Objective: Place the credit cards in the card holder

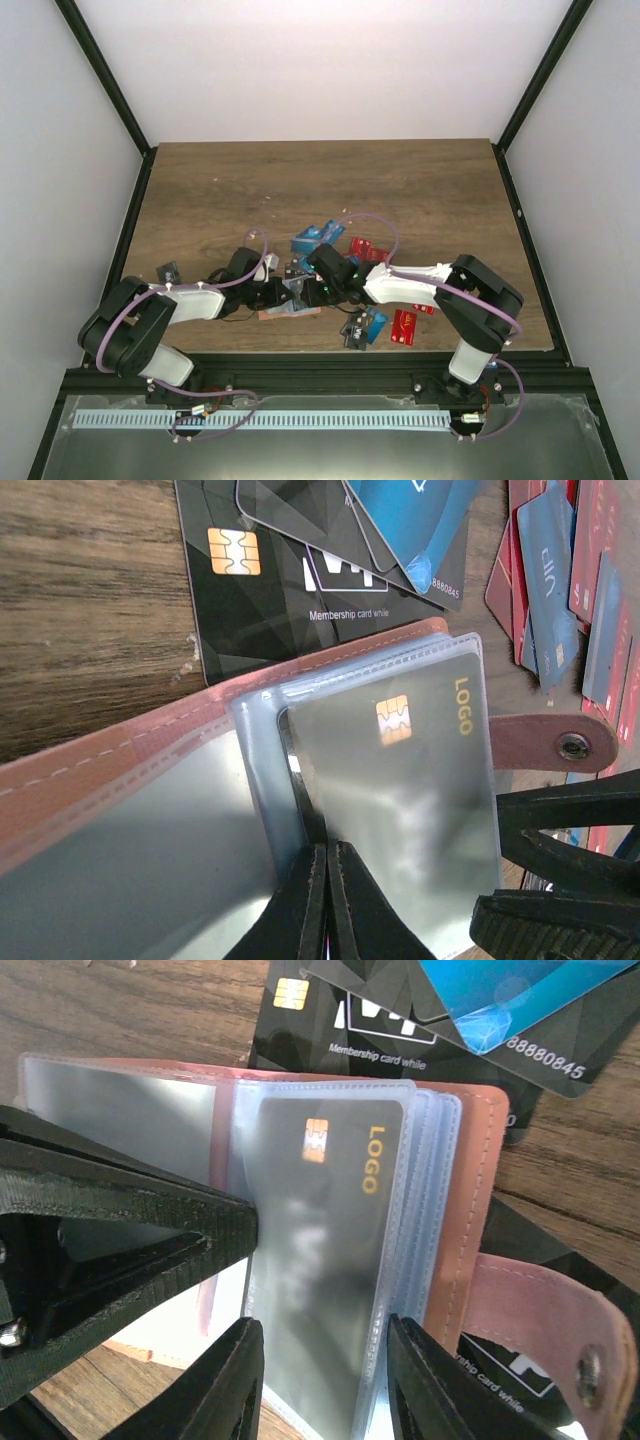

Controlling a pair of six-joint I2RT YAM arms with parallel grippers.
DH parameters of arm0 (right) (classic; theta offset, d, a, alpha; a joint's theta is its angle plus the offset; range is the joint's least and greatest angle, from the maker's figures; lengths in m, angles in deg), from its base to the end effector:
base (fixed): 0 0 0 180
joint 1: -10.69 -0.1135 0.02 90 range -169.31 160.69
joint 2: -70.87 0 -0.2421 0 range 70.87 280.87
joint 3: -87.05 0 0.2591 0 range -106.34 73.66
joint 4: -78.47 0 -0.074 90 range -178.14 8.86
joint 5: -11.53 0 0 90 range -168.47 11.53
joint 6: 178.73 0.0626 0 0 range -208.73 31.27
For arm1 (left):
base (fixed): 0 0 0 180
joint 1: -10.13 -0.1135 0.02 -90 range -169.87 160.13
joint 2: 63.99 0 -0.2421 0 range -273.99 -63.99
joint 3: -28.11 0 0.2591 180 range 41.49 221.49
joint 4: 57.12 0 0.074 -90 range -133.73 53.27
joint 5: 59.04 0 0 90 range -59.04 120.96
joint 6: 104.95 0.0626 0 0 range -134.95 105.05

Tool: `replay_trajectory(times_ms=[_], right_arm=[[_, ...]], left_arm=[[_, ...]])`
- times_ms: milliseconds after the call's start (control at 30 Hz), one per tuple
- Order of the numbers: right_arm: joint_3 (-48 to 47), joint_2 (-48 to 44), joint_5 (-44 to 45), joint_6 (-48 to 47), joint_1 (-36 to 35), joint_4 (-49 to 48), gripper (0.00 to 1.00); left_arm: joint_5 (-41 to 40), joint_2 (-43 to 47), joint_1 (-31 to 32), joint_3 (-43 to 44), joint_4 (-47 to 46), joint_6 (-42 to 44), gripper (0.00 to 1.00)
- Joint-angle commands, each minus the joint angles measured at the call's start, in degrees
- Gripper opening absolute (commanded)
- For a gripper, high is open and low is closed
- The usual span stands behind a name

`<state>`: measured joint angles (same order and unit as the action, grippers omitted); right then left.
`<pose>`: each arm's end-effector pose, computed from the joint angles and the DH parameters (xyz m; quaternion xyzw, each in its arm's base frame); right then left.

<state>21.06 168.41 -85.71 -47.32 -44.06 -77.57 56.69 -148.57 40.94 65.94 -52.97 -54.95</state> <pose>0.1953 0.2901 0.1058 -0.1293 0.9445 0.2604 0.1528 0.2067 -0.1549 0.0646 0.0007 0.9217 -0.3600 0.1443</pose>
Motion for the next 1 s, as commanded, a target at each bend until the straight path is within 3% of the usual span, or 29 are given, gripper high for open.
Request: replay_trajectory(times_ms=[0, 467, 967], right_arm=[[-2.4, -1.4, 0.0, 0.1, -0.9, 0.1, 0.36], [-4.6, -0.9, -3.0, -0.5, -2.3, -1.3, 0.36], [-8.5, 3.4, -5.4, -1.1, -3.2, -1.8, 0.36]], left_arm=[[-5.4, -2.7, 0.5, -1.0, 3.9, 1.2, 0.04], [-6.1, 0.3, 0.6, -0.4, 6.6, 1.2, 0.04], [-14.8, 19.0, 0.6, 0.9, 22.8, 1.3, 0.05]])
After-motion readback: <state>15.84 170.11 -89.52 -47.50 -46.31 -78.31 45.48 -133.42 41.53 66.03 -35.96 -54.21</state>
